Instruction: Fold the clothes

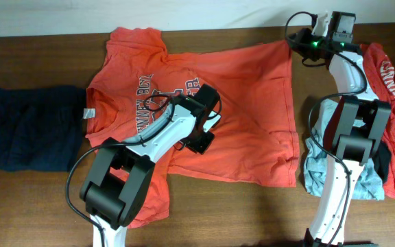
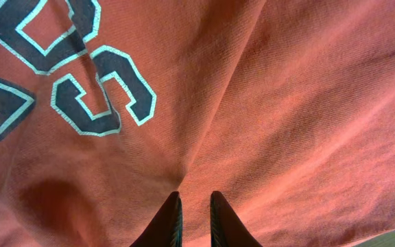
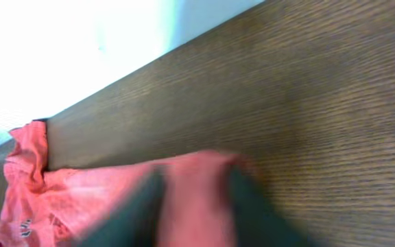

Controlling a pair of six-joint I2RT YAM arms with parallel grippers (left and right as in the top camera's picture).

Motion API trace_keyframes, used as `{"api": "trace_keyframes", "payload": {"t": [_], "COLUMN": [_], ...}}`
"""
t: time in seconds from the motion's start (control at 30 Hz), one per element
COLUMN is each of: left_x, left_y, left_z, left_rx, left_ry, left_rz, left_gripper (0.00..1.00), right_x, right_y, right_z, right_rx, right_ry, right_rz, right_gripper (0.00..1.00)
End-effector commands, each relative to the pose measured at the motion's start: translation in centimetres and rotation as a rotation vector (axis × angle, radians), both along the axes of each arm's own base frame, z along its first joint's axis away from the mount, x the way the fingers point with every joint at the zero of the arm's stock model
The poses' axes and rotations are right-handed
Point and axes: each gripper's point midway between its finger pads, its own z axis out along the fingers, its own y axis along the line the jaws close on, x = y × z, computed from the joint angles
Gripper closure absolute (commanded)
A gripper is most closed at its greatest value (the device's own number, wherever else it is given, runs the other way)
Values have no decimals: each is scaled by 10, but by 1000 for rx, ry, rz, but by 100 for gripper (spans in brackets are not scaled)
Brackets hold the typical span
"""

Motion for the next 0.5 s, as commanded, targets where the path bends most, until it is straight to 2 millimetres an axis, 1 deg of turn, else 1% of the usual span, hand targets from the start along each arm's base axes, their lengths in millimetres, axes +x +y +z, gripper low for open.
{"api": "trace_keyframes", "payload": {"t": [0.0,0.03,0.07,0.1,0.17,0.2,0.23,0.3,0.33,0.37,0.43,0.47], "left_x": [0,0,3,6,12,14,19,28,32,43,60,71], "left_y": [7,8,12,16,19,20,22,26,28,34,47,57], "left_z": [-7,-7,-7,-7,-4,-2,2,13,18,30,47,59], "left_rx": [39,45,65,85,92,90,83,71,65,56,40,23], "left_ry": [-2,-6,-19,-35,-49,-53,-60,-78,-88,-116,-156,-183], "left_rz": [-13,-13,-11,-7,4,14,39,63,75,124,189,235], "left_gripper": [85,85,85,85,85,85,85,85,85,85,83,76], "right_x": [-1,-5,-11,-19,-36,-41,-54,-77,-84,-98,-118,-136], "right_y": [-9,-16,-27,-37,-51,-54,-58,-59,-58,-57,-54,-52], "right_z": [6,9,15,24,40,45,56,75,81,94,114,129], "right_rx": [-50,-57,-62,-65,-88,-95,-116,-154,-166,-188,-211,-231], "right_ry": [-12,-6,5,17,35,42,58,81,84,93,107,138], "right_rz": [6,4,-7,-14,-8,-4,15,59,74,97,120,114], "right_gripper": [9,8,7,7,7,6,6,6,7,6,6,1]}}
